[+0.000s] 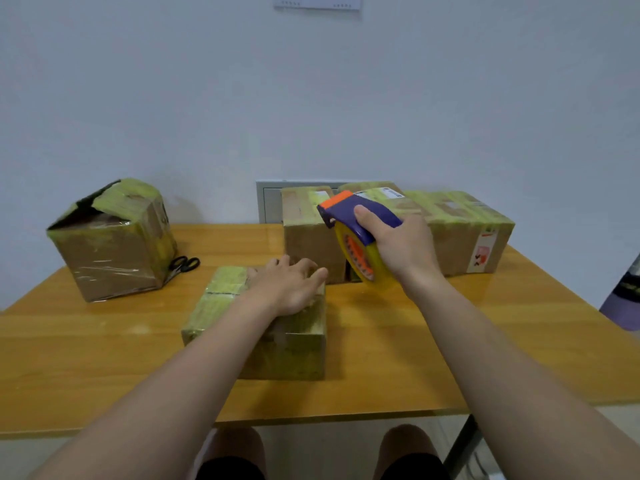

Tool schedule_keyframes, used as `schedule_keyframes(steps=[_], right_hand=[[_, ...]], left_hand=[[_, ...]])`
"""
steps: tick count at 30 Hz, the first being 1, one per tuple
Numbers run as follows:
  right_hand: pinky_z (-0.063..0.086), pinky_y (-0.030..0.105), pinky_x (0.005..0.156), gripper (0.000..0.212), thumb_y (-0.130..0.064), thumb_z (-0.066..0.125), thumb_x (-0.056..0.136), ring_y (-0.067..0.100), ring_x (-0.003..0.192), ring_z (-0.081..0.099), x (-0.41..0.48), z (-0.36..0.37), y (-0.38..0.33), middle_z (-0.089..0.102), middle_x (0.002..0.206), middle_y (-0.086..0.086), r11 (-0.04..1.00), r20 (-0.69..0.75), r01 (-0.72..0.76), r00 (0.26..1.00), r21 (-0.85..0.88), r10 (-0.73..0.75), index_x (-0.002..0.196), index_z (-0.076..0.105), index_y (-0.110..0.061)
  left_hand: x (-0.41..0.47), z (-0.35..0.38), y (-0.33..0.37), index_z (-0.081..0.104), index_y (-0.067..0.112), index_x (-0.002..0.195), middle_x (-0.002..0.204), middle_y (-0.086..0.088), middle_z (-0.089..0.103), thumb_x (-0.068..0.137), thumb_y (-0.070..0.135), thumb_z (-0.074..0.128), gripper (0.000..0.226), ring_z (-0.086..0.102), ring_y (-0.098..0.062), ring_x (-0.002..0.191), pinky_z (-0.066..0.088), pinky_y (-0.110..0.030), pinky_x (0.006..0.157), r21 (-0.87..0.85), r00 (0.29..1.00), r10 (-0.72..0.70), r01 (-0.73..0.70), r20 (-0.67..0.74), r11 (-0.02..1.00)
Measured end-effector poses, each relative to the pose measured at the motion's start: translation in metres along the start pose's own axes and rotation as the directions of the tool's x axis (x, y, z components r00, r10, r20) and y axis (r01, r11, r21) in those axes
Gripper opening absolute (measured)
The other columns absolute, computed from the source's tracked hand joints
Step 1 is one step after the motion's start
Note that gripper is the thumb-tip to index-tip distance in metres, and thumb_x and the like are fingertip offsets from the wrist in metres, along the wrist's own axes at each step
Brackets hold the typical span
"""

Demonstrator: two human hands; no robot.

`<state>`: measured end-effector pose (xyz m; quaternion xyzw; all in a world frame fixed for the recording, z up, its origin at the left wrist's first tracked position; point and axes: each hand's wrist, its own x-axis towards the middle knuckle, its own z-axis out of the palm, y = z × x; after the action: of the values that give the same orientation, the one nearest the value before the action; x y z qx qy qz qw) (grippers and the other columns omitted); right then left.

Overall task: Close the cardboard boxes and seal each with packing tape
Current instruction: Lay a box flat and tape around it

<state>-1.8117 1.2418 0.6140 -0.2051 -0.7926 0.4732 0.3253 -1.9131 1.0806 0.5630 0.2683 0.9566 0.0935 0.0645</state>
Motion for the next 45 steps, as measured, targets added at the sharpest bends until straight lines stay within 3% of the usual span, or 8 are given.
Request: schedule_keyframes(steps=[4,9,20,26,30,36,41,45], right_hand=[[0.046,0.015,0.056,0.039,-0.048,0.069,0.094,0.001,0.055,0.065,-0.021,0.036,-0.014,0.070,0.060,-0.011,0.941,-0.020,0.060,0.998,0.334,-0.056,0.082,0.073,-0.011],[0.062,0.041,0.076,0.039,-0.059,0.066,0.091,0.016,0.078,0.074,-0.036,0.093,-0.019,0.077,0.085,-0.005,0.884,-0.094,0.099,0.994,0.457,-0.063,0.096,0.073,-0.020],[0.060,0.029,0.073,0.035,-0.055,0.061,0.089,0.014,0.090,0.073,-0.052,0.119,0.002,0.076,0.094,-0.004,0.821,-0.094,0.047,0.996,0.569,0.008,0.106,0.069,-0.025],[0.057,0.022,0.066,0.054,-0.060,0.060,0.084,0.017,0.089,0.074,-0.047,0.114,0.004,0.076,0.094,0.002,0.735,-0.076,-0.058,0.986,0.675,0.148,0.112,0.071,-0.015],[0.059,0.026,0.069,0.040,-0.055,0.060,0.087,0.015,0.085,0.074,-0.049,0.117,0.000,0.076,0.090,0.000,0.762,-0.071,-0.023,0.993,0.647,0.090,0.103,0.072,-0.019],[0.052,0.020,0.061,0.026,-0.044,0.063,0.095,0.009,0.074,0.069,-0.053,0.120,-0.002,0.074,0.081,-0.003,0.831,-0.053,0.031,0.999,0.556,-0.002,0.095,0.071,-0.020],[0.050,0.016,0.058,0.021,-0.041,0.062,0.098,0.006,0.071,0.069,-0.054,0.119,-0.004,0.074,0.081,-0.005,0.825,-0.062,0.031,0.998,0.565,0.005,0.096,0.070,-0.021],[0.051,0.016,0.059,0.021,-0.044,0.062,0.097,0.008,0.076,0.071,-0.056,0.118,-0.005,0.075,0.084,-0.005,0.820,-0.052,0.031,0.999,0.571,-0.002,0.096,0.069,-0.024]], left_hand=[[-0.005,0.002,-0.031,0.011,0.046,0.163,0.175,0.000,0.010,0.100,0.075,0.017,0.070,0.010,-0.031,0.159,0.012,-0.057,0.125,0.160,0.997,0.079,-0.079,0.004,0.984],[-0.010,0.014,-0.019,-0.005,0.035,0.165,0.174,-0.003,-0.012,0.100,0.073,0.009,0.076,-0.016,-0.033,0.159,-0.011,-0.067,0.122,0.130,0.997,-0.057,0.051,0.042,0.990],[-0.008,0.009,-0.048,-0.013,0.034,0.163,0.172,0.004,-0.020,0.105,0.062,0.022,0.073,-0.018,-0.022,0.159,-0.001,-0.056,0.129,0.156,0.992,0.115,-0.122,0.057,0.980],[-0.023,-0.003,-0.069,0.046,0.048,0.151,0.171,0.006,0.022,0.103,0.055,0.052,0.049,0.012,-0.020,0.160,0.016,-0.043,0.129,-0.121,0.974,0.206,-0.216,-0.089,0.969],[-0.046,0.006,-0.053,0.074,0.042,0.124,0.143,0.020,0.061,0.099,0.050,0.060,0.029,0.055,-0.011,0.132,0.049,-0.031,0.098,-0.025,0.937,0.106,-0.121,-0.333,0.992],[-0.083,0.025,-0.061,0.008,0.038,0.164,0.169,0.017,0.000,0.085,0.083,-0.013,0.093,-0.004,-0.004,0.158,0.005,-0.036,0.131,0.118,0.966,0.247,-0.237,-0.078,0.964],[-0.080,0.025,-0.063,0.003,0.033,0.165,0.173,0.012,0.001,0.086,0.086,-0.008,0.096,-0.007,-0.005,0.158,0.000,-0.038,0.131,0.193,0.957,0.279,-0.259,-0.082,0.946],[-0.092,0.026,-0.070,0.009,0.034,0.166,0.173,0.009,0.003,0.070,0.102,-0.003,0.118,-0.003,-0.007,0.159,0.002,-0.042,0.131,0.180,0.980,0.073,-0.040,-0.182,0.983]])
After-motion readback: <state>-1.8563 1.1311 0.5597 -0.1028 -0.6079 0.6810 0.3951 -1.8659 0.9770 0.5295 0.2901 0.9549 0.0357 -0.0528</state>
